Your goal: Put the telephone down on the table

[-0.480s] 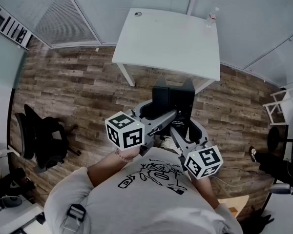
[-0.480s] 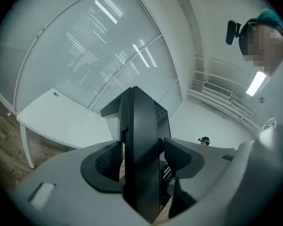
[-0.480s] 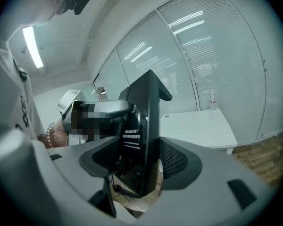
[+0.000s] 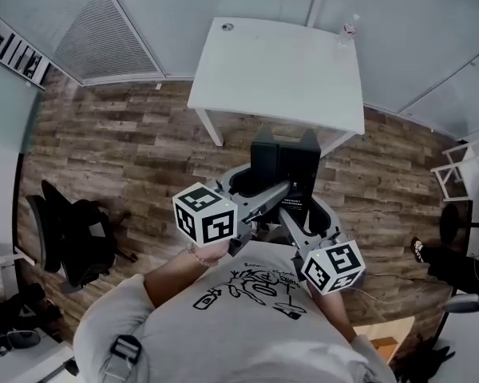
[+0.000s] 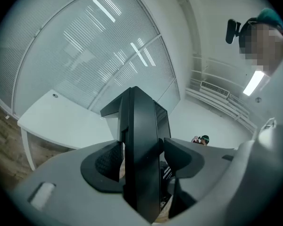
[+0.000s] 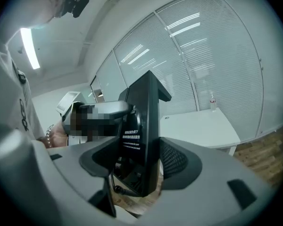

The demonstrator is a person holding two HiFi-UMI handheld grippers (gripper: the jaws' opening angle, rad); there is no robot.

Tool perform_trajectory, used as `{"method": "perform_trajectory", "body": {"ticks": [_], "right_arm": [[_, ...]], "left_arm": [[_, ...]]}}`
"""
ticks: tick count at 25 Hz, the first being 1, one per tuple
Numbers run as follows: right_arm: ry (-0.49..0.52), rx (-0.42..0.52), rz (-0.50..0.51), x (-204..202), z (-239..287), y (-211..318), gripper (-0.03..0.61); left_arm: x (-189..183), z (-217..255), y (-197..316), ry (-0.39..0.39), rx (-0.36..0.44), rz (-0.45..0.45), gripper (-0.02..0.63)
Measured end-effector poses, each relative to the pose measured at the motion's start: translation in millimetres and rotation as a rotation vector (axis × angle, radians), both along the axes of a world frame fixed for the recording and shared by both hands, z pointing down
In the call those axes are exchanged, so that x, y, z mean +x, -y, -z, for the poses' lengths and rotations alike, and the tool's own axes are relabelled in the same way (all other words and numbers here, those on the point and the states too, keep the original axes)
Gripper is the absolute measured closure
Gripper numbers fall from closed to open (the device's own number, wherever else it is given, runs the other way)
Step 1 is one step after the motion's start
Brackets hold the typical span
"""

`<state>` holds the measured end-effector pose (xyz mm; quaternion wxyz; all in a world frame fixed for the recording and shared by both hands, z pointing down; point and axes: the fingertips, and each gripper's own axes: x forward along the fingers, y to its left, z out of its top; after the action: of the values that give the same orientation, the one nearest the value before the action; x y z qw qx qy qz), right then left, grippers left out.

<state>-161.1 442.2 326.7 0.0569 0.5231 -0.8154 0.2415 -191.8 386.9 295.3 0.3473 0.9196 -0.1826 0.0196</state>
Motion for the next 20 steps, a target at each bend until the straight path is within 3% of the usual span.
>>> {"method": "perform_trajectory", "body": {"ticks": [10, 20], "right_arm": [[0.015, -0.021, 0.02, -10, -9, 23, 0.324], [0.028, -0.016, 0.036, 29, -8, 73, 0.325]], "left_arm": [[-13, -12, 23, -0.002, -0.038, 0.029, 0.345], [25, -11, 71, 0.003, -0.034, 0.05, 0.345]]}}
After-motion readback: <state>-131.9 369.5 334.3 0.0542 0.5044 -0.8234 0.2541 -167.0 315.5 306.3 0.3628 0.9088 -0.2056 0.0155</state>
